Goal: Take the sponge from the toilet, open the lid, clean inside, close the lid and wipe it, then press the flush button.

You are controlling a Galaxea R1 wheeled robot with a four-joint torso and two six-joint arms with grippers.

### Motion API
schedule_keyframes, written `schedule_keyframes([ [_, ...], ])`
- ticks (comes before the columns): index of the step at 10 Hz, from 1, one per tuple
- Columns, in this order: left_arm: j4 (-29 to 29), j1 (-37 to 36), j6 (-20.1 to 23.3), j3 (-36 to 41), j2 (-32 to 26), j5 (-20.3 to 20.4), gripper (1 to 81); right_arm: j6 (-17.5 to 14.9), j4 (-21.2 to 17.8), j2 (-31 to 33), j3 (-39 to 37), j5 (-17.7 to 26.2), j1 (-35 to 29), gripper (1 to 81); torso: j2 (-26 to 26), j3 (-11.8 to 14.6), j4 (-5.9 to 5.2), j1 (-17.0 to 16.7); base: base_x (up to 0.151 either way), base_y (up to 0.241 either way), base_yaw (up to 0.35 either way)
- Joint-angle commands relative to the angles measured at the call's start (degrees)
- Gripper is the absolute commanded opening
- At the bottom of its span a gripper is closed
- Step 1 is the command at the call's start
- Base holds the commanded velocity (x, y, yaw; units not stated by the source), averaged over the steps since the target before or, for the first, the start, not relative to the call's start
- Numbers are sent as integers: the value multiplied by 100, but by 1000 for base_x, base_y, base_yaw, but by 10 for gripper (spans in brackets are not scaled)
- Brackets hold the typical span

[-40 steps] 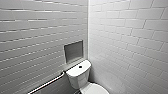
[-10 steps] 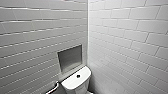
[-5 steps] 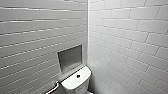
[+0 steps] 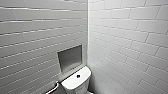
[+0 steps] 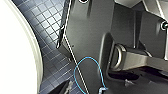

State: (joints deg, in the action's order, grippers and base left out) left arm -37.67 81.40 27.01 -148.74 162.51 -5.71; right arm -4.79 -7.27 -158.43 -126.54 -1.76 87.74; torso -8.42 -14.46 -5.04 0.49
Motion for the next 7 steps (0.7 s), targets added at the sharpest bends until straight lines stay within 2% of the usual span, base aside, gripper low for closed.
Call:
schedule_keyframes([
  [1, 444, -242, -555, 11, -227, -326, 811, -13, -29, 54, 87, 378, -191, 10, 0, 0, 0, 0, 0, 0, 0],
  [4, 917, -198, -1652, 11, -544, -370, 811, -13, -29, 11, 34, 378, -198, 10, 0, 0, 0, 0, 0, 0, 0],
  [5, 1401, -198, -2234, 20, -597, -387, 811, -13, -29, -33, -1, 378, -208, 10, 0, 0, 0, 0, 0, 0, 0],
  [7, 2330, -233, -2955, 299, -649, -344, 811, -31, -29, -42, -28, 378, -199, 10, 0, 0, 0, 0, 0, 0, 0],
])
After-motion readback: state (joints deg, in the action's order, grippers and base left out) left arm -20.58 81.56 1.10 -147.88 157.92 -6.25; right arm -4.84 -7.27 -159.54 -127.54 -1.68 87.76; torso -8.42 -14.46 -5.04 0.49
